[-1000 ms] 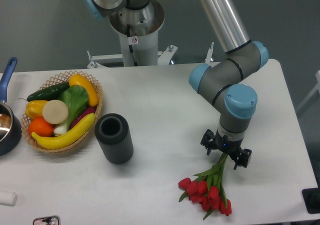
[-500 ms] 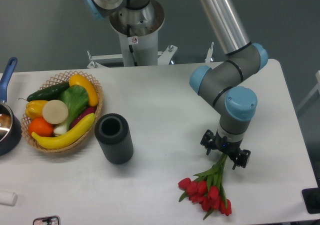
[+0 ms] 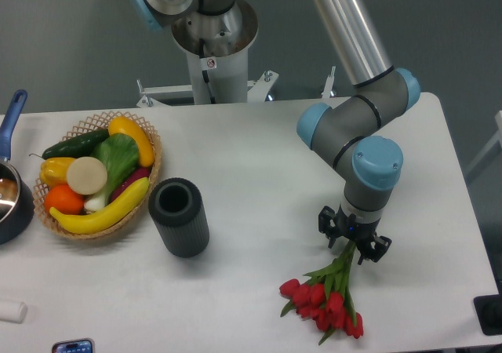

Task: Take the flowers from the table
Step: 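Lower the gripper around the stems and close it on them, then lift the red tulip bouquet up off the table by its stems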

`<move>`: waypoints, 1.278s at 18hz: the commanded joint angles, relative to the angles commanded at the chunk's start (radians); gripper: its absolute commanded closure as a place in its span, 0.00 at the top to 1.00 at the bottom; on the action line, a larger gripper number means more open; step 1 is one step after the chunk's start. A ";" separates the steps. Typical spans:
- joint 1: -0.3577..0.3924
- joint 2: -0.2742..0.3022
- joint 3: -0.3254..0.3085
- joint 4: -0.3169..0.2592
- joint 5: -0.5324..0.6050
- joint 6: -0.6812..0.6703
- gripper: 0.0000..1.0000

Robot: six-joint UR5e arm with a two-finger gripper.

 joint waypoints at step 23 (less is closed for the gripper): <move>0.008 0.144 -0.005 -0.002 -0.093 0.002 0.22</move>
